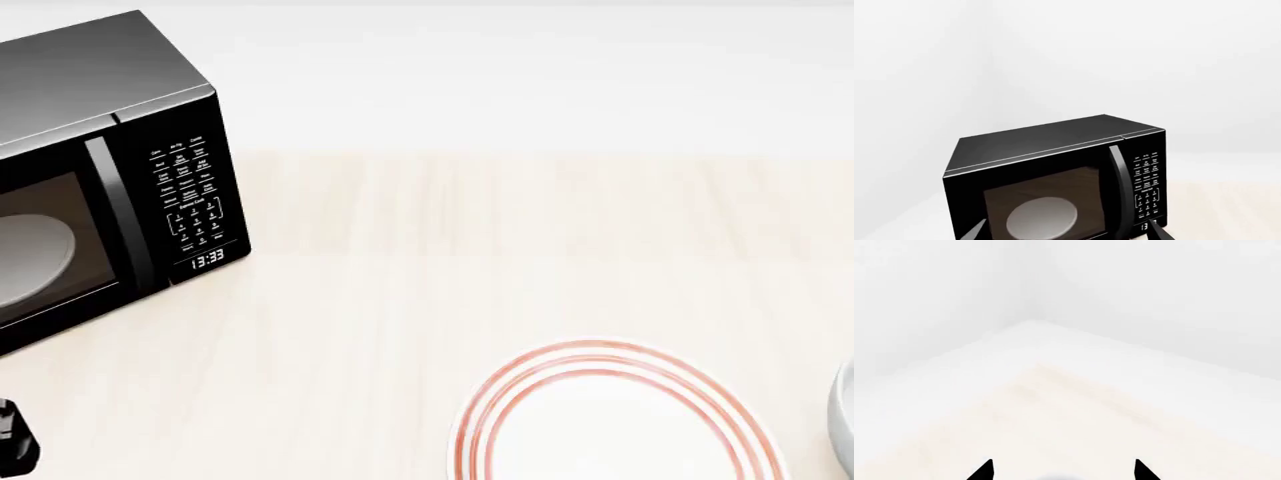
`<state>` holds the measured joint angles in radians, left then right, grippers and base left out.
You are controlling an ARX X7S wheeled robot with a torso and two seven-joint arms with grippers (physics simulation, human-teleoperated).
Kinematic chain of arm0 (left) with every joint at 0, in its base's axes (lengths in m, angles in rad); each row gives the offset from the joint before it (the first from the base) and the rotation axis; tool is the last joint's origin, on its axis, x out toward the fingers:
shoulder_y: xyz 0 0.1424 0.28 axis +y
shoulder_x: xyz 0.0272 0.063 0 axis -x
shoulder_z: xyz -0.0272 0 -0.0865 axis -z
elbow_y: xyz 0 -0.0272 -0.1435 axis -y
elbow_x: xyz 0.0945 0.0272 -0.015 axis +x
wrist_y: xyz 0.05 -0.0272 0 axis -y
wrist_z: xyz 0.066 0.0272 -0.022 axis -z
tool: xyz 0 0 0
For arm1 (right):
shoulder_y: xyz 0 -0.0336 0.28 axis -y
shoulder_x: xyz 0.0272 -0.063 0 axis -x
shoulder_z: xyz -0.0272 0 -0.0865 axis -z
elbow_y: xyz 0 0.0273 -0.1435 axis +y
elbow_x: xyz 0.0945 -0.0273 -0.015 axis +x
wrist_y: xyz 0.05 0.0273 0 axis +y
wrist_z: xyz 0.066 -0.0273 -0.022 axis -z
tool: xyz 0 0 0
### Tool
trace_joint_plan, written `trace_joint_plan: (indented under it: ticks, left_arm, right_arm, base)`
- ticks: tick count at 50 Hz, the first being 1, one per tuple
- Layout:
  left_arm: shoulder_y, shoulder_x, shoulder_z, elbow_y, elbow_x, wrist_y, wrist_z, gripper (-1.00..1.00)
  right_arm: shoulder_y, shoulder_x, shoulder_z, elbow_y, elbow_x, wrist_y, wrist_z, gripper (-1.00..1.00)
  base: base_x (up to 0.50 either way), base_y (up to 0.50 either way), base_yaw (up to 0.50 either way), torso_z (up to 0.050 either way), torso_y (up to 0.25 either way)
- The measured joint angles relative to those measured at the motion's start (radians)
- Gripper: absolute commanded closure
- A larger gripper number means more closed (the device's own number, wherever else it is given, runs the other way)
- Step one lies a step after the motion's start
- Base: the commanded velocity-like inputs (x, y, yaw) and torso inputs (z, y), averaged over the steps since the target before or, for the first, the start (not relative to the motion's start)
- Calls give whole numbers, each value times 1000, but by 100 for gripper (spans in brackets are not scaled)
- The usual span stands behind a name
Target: Put the white bowl to the right of the plate.
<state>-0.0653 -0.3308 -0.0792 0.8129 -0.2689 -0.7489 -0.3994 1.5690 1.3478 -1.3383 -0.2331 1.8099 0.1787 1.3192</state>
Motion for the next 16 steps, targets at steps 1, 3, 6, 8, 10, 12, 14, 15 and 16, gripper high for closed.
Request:
trace_joint_plan:
  ticks: [1, 3, 6, 8, 10, 12, 14, 15, 16]
  left_arm:
    - [3, -2, 1, 7, -1, -2, 0, -100]
    - [8, -5, 4, 22, -2, -5, 0, -100]
    - [15, -9, 9, 43, -3, -11, -1, -100]
    - [21, -12, 15, 56, -4, -12, 0, -100]
    - [26, -14, 24, 68, -2, -12, 0, -100]
    - [33, -16, 38, 77, 1, -8, 1, -100]
    - [40, -18, 53, 84, 6, -4, 0, -100]
    - [44, -19, 60, 87, 9, 0, 1, -100]
    - [49, -20, 67, 89, 12, 4, 1, -100]
  right_arm:
    - [0, 0, 0, -29, -13, -5, 8, -100]
    - [-1, -2, 0, -83, -37, -14, 23, -100]
    - [-8, -7, -3, -162, -75, -32, 43, -100]
    - [-19, -17, -9, -213, -105, -45, 56, -100]
    - [-35, -32, -19, -260, -138, -55, 70, -100]
    - [-56, -54, -34, -305, -175, -63, 85, -100]
    - [-86, -80, -51, -346, -217, -76, 95, -100]
    - [-104, -94, -61, -364, -241, -85, 98, -100]
    - [-123, -108, -71, -380, -264, -93, 101, -100]
  base:
    - [0, 0, 0, 0, 0]
    - [0, 0, 0, 0, 0]
    - [0, 0, 0, 0, 0]
    - [0, 0, 0, 0, 0]
    - [0, 0, 0, 0, 0]
    - [0, 0, 0, 0, 0]
    - [0, 0, 0, 0, 0]
    - [0, 0, 0, 0, 0]
    - [0, 0, 0, 0, 0]
